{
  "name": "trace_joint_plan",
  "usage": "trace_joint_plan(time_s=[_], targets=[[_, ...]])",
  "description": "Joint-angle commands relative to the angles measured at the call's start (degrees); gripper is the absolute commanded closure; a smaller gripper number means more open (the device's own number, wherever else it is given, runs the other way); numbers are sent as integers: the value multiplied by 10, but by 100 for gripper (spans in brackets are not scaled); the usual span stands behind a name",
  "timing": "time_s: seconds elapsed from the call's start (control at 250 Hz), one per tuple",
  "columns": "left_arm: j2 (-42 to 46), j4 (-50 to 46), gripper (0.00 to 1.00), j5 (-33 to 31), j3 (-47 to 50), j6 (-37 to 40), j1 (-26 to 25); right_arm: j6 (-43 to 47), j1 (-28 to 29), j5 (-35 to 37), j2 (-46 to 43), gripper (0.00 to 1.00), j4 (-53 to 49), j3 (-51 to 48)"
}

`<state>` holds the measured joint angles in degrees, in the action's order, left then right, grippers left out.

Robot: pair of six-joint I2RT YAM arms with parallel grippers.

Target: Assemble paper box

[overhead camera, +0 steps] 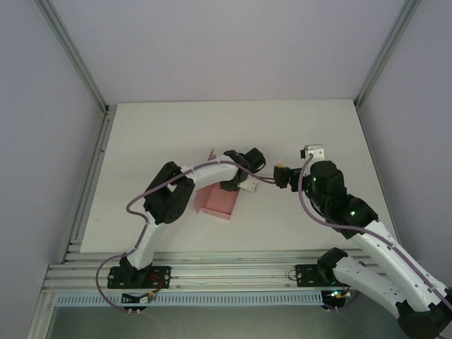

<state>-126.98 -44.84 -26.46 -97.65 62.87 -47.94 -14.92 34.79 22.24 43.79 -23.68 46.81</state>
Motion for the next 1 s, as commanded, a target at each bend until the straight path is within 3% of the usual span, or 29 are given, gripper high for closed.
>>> trace_joint_plan(time_s=[0.0,0.423,0.571,0.587,0.619,0.631,0.703,0.811,0.855,0.938,0.994], targets=[[-1,54,62,6,-7,-24,-4,-16,-10,-15,1,0,3,-5],[127,68,43,38,-13,-40,-3,-14,-48,-69,16,0,-18,13],[198,91,36,70,9,-84,1,-1,-70,-100,26,0,-15,13],[208,95,33,74,11,-94,3,1,-75,-110,29,0,-15,14],[228,108,4,84,16,-117,5,8,-85,-134,39,0,-14,18],[236,115,1,85,18,-125,5,11,-87,-144,44,0,-14,19],[289,213,0,67,56,-216,14,44,-97,-196,83,0,-12,28],[374,337,0,-40,117,-425,43,105,-98,-283,174,0,-14,53],[407,314,0,-61,128,-538,71,124,-97,-315,219,0,-13,72],[463,199,0,6,148,-738,161,170,-96,-370,312,0,-20,124],[500,172,0,34,196,-827,220,188,-96,-395,377,4,-35,170]])
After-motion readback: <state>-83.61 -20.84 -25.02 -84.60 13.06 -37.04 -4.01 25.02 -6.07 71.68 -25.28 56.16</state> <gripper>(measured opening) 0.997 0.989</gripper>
